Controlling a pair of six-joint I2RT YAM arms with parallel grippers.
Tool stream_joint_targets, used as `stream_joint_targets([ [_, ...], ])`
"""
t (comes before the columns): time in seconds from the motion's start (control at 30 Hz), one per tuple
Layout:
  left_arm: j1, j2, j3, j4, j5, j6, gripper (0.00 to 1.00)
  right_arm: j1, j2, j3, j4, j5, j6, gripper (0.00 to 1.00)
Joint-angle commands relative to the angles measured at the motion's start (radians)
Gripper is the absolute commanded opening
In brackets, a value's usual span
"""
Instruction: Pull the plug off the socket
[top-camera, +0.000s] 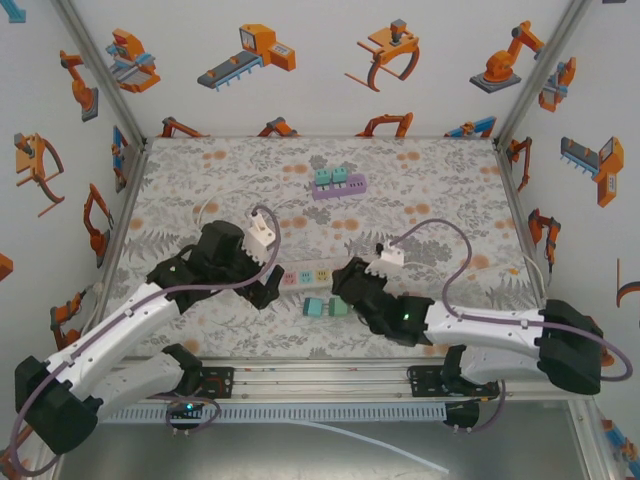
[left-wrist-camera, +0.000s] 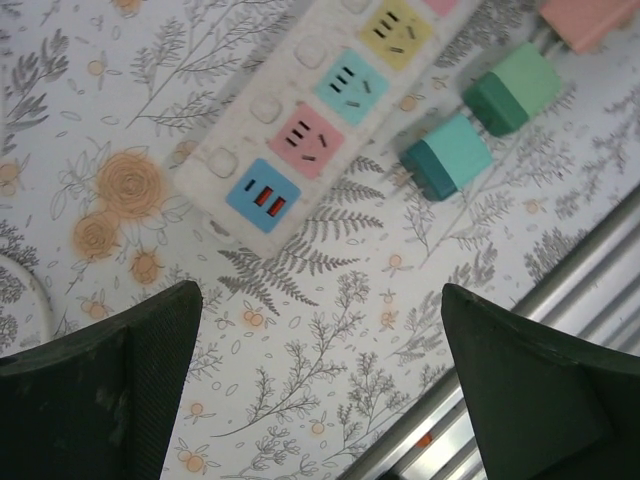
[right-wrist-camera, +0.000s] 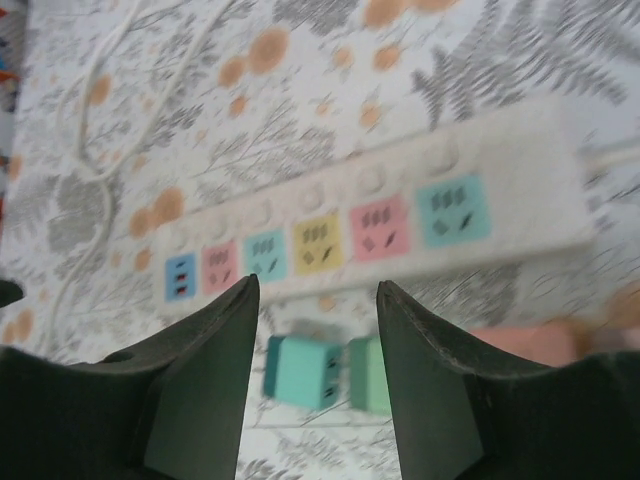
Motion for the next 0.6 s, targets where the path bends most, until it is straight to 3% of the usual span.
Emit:
stream_joint_targets([
  [0.0,-0.003,0.048,0.056,0.101,-0.118,-0.1,0.97,-0.181,-0.039,0.094,-0.113,-0.172,-0.212,0.49],
  [0.13,0.015,0.158,0.112,0.152,-0.201,-0.15,0.97,-0.461,0.017,0.229,-0.177,-0.432,-0.324,0.49],
  [0.3,0.112,0.348,0.242,0.206,-0.214,-0.322,0.98,-0.738,0.242,0.443,-0.167,-0.784,-0.363,0.49],
  [0.37,0.174,0.451,0.321,0.232,-0.176,-0.434,0.99,-0.804,0.36,0.545,-0.161,-0.875,-0.369,0.48],
  [0.57,0.264,0.755,0.545,0.384,-0.082,-0.562,0.98,-0.888,0.658,0.815,-0.167,-0.943,-0.428,0.48],
])
